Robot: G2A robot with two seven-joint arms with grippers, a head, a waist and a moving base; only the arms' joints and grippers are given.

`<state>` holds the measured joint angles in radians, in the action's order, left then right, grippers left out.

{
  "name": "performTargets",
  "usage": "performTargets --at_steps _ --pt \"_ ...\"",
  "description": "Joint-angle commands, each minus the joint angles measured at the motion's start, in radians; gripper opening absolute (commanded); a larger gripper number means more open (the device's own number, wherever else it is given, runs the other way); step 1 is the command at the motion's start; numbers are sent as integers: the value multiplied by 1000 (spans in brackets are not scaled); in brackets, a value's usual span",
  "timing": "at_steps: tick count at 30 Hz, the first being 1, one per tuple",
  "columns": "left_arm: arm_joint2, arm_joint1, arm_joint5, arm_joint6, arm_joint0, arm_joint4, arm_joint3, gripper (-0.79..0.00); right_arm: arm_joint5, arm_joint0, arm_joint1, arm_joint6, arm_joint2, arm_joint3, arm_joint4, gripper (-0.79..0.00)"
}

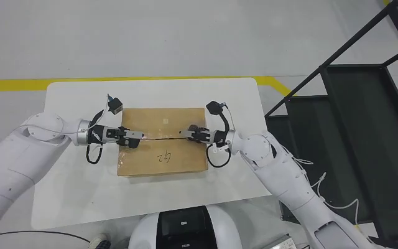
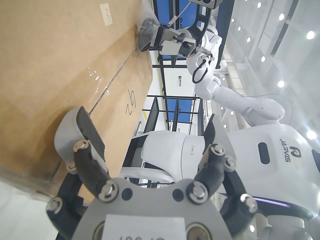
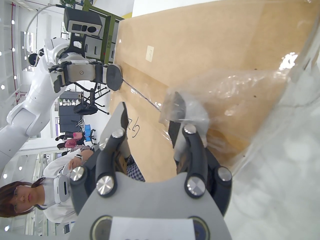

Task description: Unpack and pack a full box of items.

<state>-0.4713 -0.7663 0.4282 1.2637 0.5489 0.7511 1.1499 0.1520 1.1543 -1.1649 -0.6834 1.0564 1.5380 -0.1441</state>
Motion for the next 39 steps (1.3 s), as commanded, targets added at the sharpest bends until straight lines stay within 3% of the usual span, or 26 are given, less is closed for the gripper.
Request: performTargets --at_steps 1,16,18,19,39 --pt "0 0 0 0 0 0 0 0 -1 12 3 11 12 23 -8 0" --pt "0 0 0 0 0 0 0 0 3 45 10 53 48 125 -54 -15" --pt "0 0 0 0 0 0 0 0 10 46 10 66 49 128 -59 -499" --pt "0 0 0 0 0 0 0 0 12 48 10 69 50 130 -61 -785" --pt "0 0 0 0 0 0 0 0 23 107 22 86 108 223 -114 -785"
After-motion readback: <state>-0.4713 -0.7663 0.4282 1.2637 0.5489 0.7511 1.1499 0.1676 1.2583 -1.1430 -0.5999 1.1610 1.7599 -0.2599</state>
